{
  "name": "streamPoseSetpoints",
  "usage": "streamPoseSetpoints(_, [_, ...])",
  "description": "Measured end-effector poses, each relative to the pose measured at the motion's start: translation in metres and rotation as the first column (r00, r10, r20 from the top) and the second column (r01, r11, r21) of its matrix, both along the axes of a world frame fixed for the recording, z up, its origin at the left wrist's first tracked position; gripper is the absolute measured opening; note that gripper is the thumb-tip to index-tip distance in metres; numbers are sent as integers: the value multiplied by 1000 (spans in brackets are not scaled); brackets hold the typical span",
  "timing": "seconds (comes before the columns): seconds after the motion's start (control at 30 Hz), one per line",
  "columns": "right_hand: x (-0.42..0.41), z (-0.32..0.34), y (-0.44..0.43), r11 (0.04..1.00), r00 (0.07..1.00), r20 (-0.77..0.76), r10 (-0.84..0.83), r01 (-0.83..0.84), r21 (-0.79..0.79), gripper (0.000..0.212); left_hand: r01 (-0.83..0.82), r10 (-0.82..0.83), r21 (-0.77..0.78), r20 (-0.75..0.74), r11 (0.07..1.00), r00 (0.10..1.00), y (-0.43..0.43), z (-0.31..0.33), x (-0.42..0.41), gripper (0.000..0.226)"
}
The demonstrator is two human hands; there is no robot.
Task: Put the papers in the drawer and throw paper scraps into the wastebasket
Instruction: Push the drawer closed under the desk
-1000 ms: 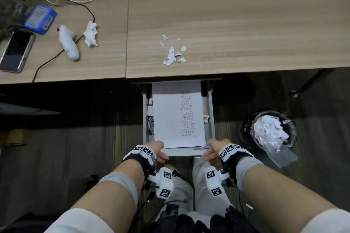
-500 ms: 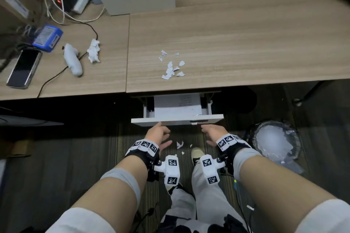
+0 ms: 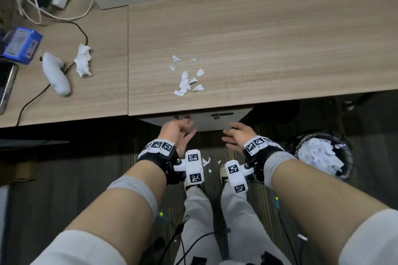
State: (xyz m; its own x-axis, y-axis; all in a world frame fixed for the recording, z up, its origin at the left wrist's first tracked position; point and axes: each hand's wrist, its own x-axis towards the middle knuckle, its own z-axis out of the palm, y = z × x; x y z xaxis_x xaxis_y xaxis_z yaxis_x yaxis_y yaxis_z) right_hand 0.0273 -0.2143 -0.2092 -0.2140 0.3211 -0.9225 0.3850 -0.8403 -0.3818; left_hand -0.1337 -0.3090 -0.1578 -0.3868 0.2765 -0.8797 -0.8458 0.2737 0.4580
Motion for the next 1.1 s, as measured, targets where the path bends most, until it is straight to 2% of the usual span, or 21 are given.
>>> streamPoseSetpoints(0.17, [-13,4,3,998,997,-54,-56,55,-12,40,12,-12,2,-30,1000,999,0,3,2,70])
streamPoseSetpoints(0.27, [-20,13,6,996,993,-72,-91,91,-8,39,-16,17,11,-43,1000,999,4,9,6,62])
streamPoseSetpoints(0.37, [-24,36,19,987,984,-91,-152,155,29,12,-2,7,75,-70,997,998,14,28,15,45])
streamPoseSetpoints(0.47, [-30,70,39,961,950,-173,-261,273,51,6,24,-7,171,-104,985,995,26,56,16,53])
streamPoseSetpoints(0.57, [-34,104,55,930,911,-215,-353,366,23,13,91,-66,222,-116,971,991,31,94,9,55])
streamPoseSetpoints(0.67, [-44,133,67,919,906,-180,-383,394,29,26,145,-116,232,-138,962,984,33,123,3,44])
streamPoseSetpoints(0.77, [-53,149,79,899,903,-168,-395,417,130,23,143,-111,208,-160,968,981,38,132,-4,42])
streamPoseSetpoints(0.87, [-57,154,93,885,884,-195,-425,451,113,19,120,-92,193,-146,974,985,46,131,-9,41])
streamPoseSetpoints(0.97, [-61,148,111,901,910,-171,-377,404,160,15,97,-74,181,-133,979,988,58,124,-12,39])
streamPoseSetpoints(1.1, [-67,130,134,926,979,-107,-175,200,320,4,49,-29,158,-125,986,992,75,120,-13,35])
